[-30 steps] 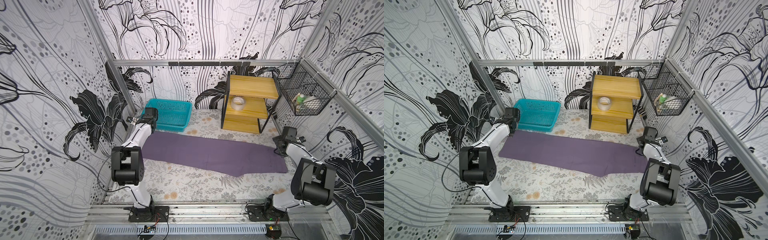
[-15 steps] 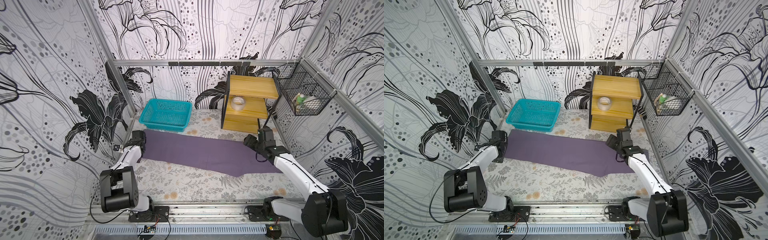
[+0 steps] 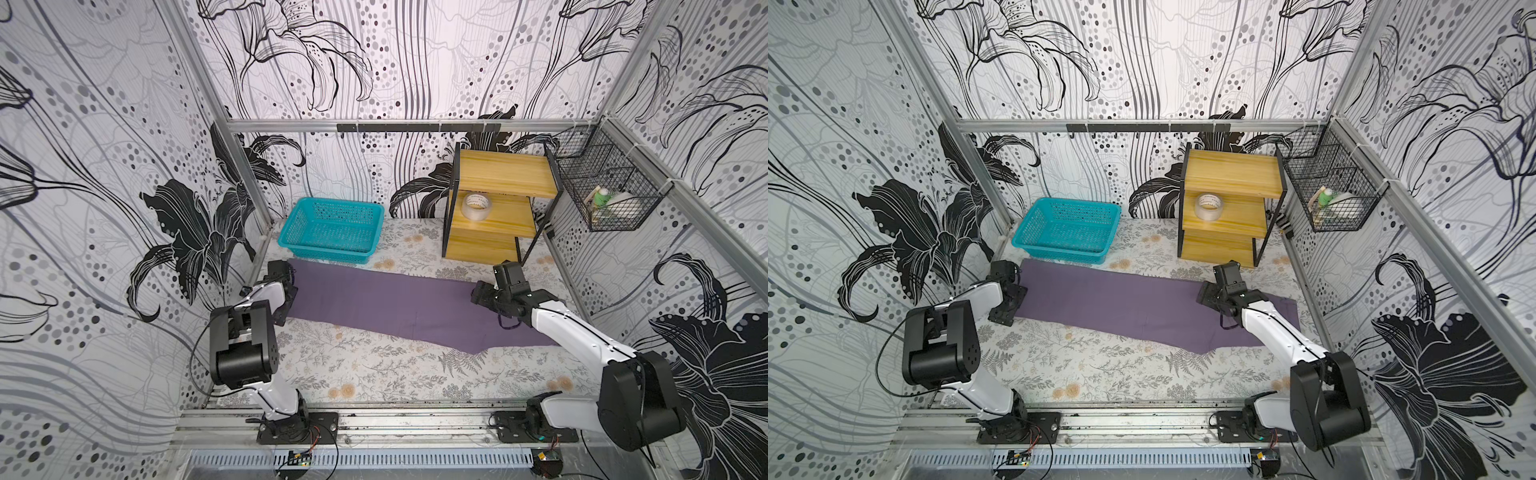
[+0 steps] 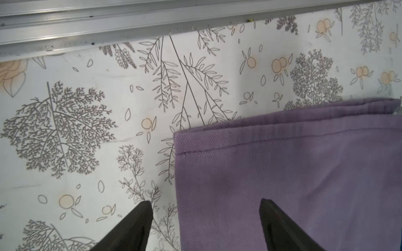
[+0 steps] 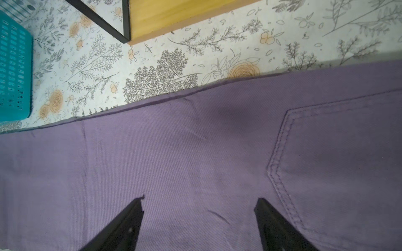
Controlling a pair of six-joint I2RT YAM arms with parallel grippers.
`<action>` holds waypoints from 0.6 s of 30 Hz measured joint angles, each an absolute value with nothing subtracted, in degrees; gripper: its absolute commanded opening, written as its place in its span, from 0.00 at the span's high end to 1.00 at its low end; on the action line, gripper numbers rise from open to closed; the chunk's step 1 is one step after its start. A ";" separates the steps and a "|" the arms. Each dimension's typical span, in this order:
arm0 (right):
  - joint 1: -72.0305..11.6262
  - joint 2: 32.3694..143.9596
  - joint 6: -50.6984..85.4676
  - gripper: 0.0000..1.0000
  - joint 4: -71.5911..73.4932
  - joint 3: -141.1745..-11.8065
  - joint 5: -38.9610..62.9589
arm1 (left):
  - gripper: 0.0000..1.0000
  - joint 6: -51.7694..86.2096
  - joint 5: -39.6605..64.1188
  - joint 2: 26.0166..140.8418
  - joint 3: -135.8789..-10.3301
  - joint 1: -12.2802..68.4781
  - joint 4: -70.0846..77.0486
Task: Roll up the long pants
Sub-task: Fold the long pant at the center of the board.
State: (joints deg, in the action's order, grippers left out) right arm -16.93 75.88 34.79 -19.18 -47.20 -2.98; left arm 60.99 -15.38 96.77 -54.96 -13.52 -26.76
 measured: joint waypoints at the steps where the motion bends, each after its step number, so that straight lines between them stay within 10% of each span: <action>1: -16.93 76.12 34.63 0.15 -19.20 -47.55 -2.98 | 0.21 61.10 -16.12 97.41 -56.03 -13.43 -27.33; 18: -17.17 78.15 34.04 0.16 -19.99 -51.42 -5.06 | 0.32 67.11 -21.50 103.66 -60.16 -12.73 -33.61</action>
